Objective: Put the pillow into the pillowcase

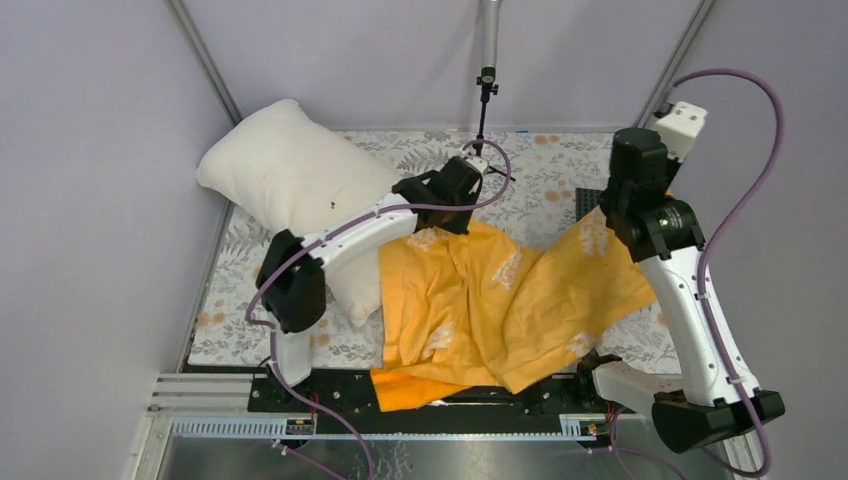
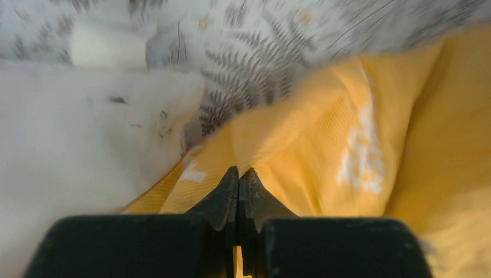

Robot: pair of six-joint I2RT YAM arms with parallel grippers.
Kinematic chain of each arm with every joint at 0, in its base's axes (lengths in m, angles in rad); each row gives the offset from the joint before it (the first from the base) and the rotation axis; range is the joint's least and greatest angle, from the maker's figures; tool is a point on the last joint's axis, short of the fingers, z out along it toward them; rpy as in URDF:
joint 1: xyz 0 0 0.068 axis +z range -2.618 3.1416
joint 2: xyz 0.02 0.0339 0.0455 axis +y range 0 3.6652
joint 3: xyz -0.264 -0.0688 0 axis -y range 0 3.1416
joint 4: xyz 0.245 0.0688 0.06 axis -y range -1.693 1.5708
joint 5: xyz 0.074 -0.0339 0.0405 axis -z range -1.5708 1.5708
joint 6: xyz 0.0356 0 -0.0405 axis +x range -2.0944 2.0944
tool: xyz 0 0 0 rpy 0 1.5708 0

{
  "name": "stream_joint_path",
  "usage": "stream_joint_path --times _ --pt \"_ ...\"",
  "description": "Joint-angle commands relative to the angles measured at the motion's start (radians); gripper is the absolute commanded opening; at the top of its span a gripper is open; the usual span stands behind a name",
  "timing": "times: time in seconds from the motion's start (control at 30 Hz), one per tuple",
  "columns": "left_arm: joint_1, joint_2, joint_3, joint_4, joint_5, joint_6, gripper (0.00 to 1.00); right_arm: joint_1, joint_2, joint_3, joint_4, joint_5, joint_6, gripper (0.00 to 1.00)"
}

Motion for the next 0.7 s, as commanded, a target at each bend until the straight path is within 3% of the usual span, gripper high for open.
stream_joint_path --times 0.0,0.03,0.1,0.23,0.27,0.37,0.5,0.67 --pt "0.027 -0.025 0.023 0.067 0.009 -0.056 0.00 -0.247 -0.002 -0.027 -0.039 -0.133 0.137 0.00" --pt "0.027 -0.020 0.017 0.070 0.009 -0.058 0.04 -0.301 0.020 -0.052 -0.053 -0.180 0.158 0.00" --pt "0.027 -0.019 0.002 0.078 0.015 -0.064 0.28 -0.373 0.045 -0.091 -0.057 -0.248 0.195 0.03" --pt "0.018 -0.079 -0.048 0.076 0.029 -0.076 0.66 -0.436 0.091 -0.059 -0.104 -0.354 0.273 0.49" --pt "0.014 -0.109 -0.072 0.080 0.038 -0.082 0.70 -0.439 0.098 -0.044 -0.124 -0.382 0.282 0.63" --pt "-0.007 -0.216 -0.162 0.101 0.024 -0.104 0.76 -0.438 0.080 -0.054 -0.137 -0.534 0.292 0.77" --pt "-0.016 -0.352 -0.297 0.111 -0.081 -0.136 0.82 -0.381 0.049 -0.102 -0.142 -0.636 0.302 0.77" --pt "0.011 -0.480 -0.376 0.100 -0.140 -0.134 0.92 -0.128 0.017 -0.211 -0.049 -0.632 0.301 0.82"
